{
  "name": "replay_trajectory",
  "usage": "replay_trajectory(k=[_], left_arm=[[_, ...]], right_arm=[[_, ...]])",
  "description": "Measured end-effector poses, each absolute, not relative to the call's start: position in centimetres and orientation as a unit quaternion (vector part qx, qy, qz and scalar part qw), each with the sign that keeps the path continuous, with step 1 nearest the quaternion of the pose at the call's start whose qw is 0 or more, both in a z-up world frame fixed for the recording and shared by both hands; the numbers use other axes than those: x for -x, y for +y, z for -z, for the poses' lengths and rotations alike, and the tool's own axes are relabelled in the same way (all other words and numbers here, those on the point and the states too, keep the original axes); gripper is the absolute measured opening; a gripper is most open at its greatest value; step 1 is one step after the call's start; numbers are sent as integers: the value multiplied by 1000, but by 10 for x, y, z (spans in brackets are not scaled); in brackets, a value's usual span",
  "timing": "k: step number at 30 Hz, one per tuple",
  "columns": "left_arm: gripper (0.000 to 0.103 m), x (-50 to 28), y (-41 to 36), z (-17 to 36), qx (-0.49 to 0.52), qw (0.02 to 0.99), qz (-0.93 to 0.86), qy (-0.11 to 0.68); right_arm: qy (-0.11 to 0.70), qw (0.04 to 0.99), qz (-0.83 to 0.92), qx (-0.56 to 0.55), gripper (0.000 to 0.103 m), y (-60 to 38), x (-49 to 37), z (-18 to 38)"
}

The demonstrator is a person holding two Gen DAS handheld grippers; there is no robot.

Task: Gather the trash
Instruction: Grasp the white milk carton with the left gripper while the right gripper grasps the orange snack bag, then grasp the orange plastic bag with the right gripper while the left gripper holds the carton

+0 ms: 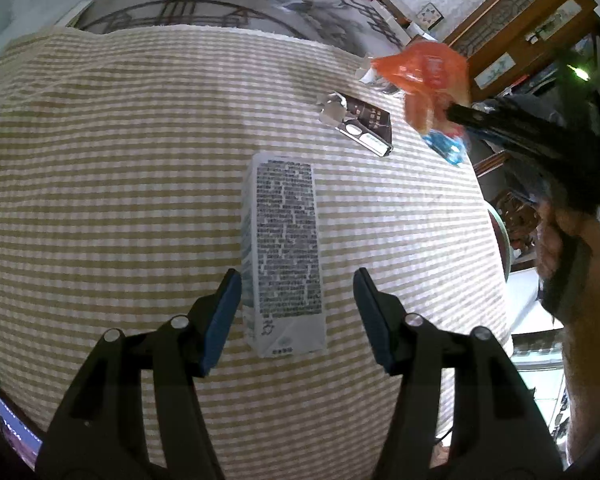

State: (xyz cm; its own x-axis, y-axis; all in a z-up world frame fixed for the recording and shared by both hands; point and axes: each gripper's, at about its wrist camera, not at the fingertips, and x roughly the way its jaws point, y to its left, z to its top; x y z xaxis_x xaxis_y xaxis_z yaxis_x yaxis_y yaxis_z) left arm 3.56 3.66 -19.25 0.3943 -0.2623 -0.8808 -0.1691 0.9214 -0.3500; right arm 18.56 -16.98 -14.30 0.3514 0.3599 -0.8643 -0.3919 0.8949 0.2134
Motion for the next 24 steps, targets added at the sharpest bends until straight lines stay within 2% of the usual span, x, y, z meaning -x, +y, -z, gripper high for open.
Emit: replay_trajectory(k=[11, 13, 15, 16, 21, 24], left_arm=[[55, -45, 30, 198, 191, 814, 15, 548], [55, -46, 30, 199, 192, 815, 12, 547], [55, -48, 29, 200, 189, 815, 8, 547], [55, -49, 28, 201, 185, 816, 7, 548], [55, -52, 25, 204, 174, 819, -1, 547], [49, -52, 27, 206, 177, 819, -9, 545]], right_arm=[[576, 791, -200, -55, 37, -216, -105, 163], [580, 788, -191, -75, 40, -220, -96, 168], [578, 791, -183, -80, 57, -223, -92, 168], [574, 794, -181, -83, 60, -223, -89, 167], [566, 801, -178, -74, 66, -219, -89, 166], [559, 806, -183, -62, 67, -217, -88, 164]])
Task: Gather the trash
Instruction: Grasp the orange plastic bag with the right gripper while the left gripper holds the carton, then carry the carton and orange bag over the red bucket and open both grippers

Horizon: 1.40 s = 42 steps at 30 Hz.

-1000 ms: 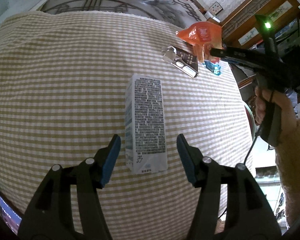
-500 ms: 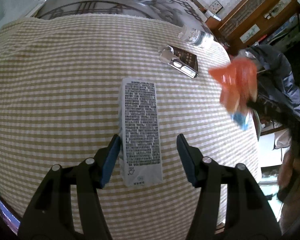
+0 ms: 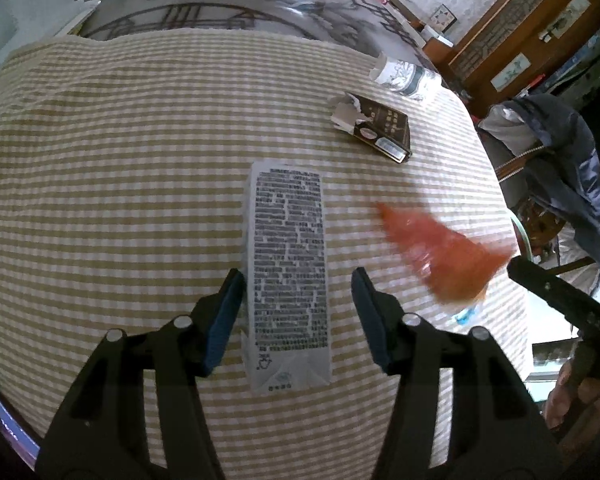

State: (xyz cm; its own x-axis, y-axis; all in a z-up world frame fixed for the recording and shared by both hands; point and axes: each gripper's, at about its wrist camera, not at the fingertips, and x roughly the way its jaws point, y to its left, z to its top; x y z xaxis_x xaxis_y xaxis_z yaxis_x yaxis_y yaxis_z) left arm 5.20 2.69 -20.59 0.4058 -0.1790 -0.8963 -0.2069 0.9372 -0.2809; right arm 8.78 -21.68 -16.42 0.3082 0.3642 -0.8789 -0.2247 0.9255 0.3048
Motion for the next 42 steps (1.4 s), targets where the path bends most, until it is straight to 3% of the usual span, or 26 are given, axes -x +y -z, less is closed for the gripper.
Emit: replay_trajectory(k=[2, 15, 28, 29, 31, 32, 42], left_arm=[[40, -51, 29, 207, 174, 820, -13, 544], [39, -38, 40, 185, 196, 836, -18, 513], [39, -31, 27, 149, 178, 861, -17, 475], [39, -31, 26, 148, 175, 863, -18, 474], [39, -30, 24, 144, 171, 865, -19, 471], [39, -30, 23, 144, 170, 866, -19, 470], [40, -32, 12, 131, 167, 875, -22, 455]], right_arm=[[555, 808, -192, -53, 71, -211, -86, 162], [571, 777, -261, -55, 81, -179, -73, 171], [589, 760, -268, -58, 82, -161, -76, 191], [591, 759, -268, -55, 79, -159, -76, 194], [592, 756, -273, -56, 54, -158, -75, 195], [592, 754, -277, -60, 48, -159, -74, 194], [534, 797, -266, -99, 46, -198, -71, 155]])
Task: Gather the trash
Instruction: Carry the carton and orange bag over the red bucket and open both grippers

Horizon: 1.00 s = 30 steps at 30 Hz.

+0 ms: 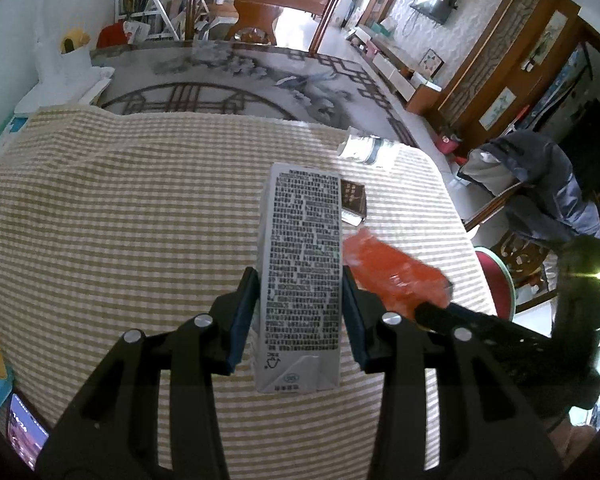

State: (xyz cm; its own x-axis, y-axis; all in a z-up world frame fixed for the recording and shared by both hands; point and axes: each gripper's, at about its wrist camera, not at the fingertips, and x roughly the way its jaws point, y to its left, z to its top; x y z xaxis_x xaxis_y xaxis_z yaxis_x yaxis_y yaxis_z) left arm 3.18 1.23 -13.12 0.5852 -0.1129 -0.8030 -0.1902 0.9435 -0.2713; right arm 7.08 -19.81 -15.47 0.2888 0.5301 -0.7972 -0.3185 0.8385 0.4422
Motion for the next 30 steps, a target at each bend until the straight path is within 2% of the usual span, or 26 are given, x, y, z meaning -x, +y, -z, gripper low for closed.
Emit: replay_trajectory(k=[18, 30], left_arm=[[40, -50, -37, 115, 143, 883, 15, 446], [40, -76, -105, 110, 125, 884, 59, 447]], right_arm=[[475, 847, -206, -124, 47, -267, -76, 115], [463, 860, -156, -146, 47, -344, -91, 110]])
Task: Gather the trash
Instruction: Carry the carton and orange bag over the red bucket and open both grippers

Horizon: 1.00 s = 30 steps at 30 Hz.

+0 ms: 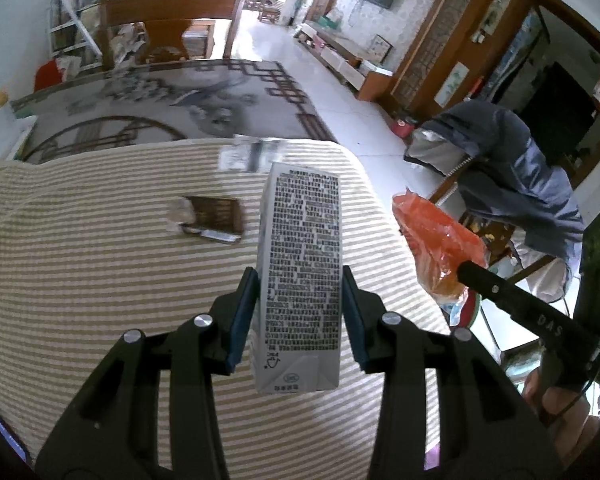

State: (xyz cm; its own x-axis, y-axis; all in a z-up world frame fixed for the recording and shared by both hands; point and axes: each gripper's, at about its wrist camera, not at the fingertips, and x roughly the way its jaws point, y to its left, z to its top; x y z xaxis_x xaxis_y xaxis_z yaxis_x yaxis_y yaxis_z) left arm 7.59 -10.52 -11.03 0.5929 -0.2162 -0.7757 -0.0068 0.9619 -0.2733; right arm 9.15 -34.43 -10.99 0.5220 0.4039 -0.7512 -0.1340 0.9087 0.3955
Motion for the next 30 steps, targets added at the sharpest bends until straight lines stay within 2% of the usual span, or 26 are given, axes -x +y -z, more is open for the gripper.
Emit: replay_trajectory(k=[13, 30], left_arm=[[40, -109, -198, 115, 100, 877, 92, 461], [40, -149, -333, 147, 55, 838, 180, 511]], right_arm=[[465, 860, -122, -171, 47, -438, -111, 119], [478, 849, -22, -226, 48, -563, -110, 145]])
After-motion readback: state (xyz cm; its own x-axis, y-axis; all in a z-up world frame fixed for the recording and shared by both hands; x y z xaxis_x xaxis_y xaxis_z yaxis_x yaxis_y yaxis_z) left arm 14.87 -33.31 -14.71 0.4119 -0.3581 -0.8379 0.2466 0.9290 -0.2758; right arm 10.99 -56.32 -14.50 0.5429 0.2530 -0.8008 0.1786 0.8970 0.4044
